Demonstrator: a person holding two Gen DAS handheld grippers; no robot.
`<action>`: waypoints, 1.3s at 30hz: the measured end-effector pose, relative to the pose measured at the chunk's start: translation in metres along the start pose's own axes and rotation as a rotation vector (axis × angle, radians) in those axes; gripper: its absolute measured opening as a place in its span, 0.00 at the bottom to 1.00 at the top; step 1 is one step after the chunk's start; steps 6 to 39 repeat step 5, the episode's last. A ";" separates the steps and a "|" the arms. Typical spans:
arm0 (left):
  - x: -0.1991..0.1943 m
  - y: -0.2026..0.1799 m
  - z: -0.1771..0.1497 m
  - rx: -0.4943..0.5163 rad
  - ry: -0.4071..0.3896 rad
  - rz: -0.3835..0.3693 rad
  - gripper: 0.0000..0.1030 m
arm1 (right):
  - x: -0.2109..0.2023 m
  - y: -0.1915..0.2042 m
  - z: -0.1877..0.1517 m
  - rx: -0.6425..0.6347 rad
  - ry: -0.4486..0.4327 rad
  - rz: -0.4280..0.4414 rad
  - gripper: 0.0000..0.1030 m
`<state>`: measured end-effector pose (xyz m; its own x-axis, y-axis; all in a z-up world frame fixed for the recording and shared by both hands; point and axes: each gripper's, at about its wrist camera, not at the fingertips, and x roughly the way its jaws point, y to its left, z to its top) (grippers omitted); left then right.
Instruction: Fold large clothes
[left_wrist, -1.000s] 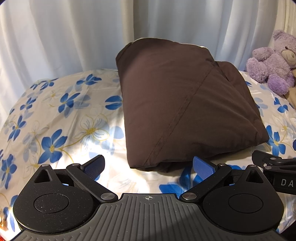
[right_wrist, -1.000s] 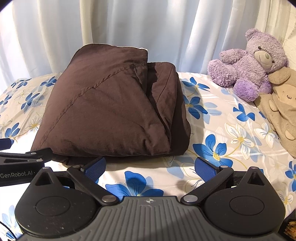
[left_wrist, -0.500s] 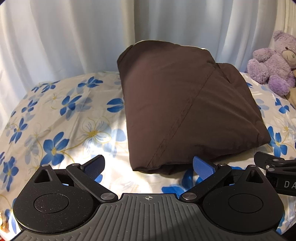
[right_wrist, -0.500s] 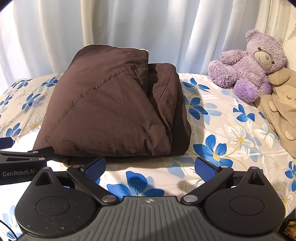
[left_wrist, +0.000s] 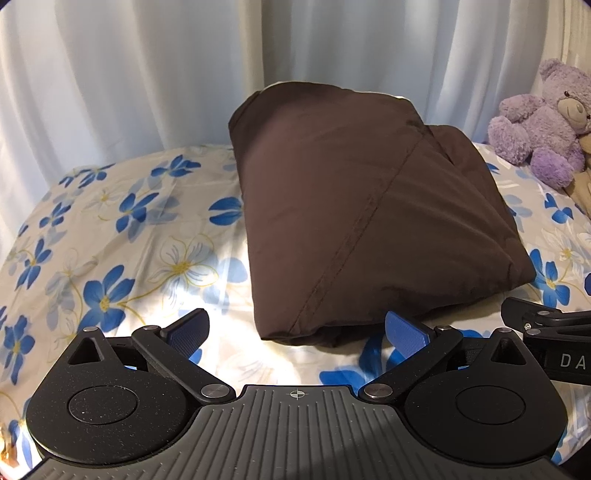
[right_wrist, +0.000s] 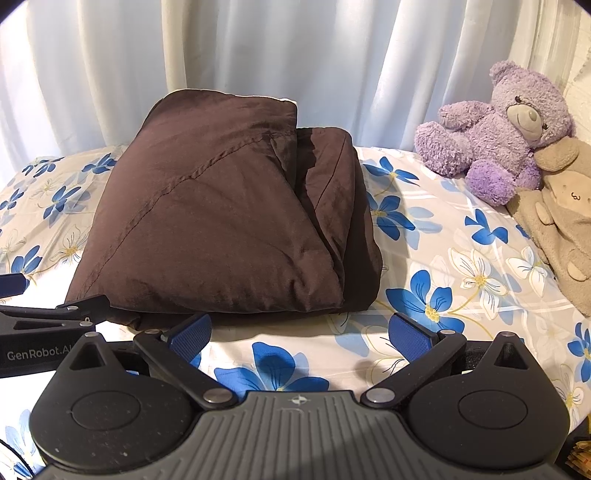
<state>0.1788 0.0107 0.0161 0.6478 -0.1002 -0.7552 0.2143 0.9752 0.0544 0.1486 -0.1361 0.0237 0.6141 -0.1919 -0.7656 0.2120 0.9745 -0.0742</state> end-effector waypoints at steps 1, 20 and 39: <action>0.000 0.000 0.000 0.000 -0.001 0.000 1.00 | 0.000 0.000 0.000 0.000 0.000 0.000 0.99; 0.000 -0.001 0.000 0.004 0.001 0.000 1.00 | 0.000 0.000 0.000 0.000 0.000 0.000 0.99; 0.000 -0.001 0.000 0.004 0.001 0.000 1.00 | 0.000 0.000 0.000 0.000 0.000 0.000 0.99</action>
